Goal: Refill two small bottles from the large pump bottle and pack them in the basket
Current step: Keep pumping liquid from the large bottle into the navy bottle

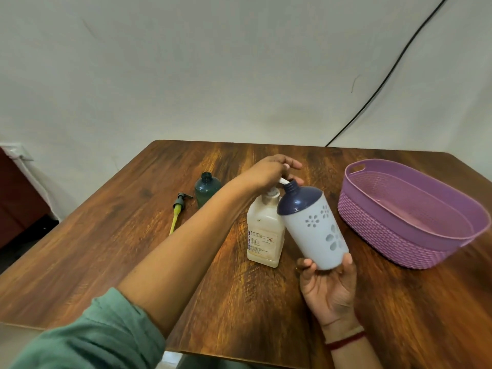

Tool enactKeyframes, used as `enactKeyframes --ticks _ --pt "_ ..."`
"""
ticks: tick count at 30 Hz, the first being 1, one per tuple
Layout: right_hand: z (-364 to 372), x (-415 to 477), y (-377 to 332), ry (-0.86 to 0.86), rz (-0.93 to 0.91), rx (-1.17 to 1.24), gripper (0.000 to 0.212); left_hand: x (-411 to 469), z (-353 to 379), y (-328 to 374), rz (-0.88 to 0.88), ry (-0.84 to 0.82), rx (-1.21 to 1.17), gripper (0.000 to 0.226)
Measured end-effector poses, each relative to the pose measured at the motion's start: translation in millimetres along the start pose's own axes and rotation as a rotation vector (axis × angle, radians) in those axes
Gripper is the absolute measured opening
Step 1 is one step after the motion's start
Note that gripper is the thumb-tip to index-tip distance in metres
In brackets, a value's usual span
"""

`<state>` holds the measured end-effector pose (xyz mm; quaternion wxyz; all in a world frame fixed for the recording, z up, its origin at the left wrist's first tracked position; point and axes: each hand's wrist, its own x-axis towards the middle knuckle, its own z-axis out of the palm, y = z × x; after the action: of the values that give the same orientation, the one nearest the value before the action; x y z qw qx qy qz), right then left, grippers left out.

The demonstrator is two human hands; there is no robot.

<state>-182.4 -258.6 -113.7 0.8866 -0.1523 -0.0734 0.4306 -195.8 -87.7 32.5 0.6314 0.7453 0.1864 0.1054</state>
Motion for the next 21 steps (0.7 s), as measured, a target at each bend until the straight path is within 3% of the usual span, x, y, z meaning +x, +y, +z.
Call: enactKeyframes --ticks 21 --pt "1 -4 0 0.022 -0.013 0.015 0.073 -6 -7 5 -0.037 -0.026 0.227 0.043"
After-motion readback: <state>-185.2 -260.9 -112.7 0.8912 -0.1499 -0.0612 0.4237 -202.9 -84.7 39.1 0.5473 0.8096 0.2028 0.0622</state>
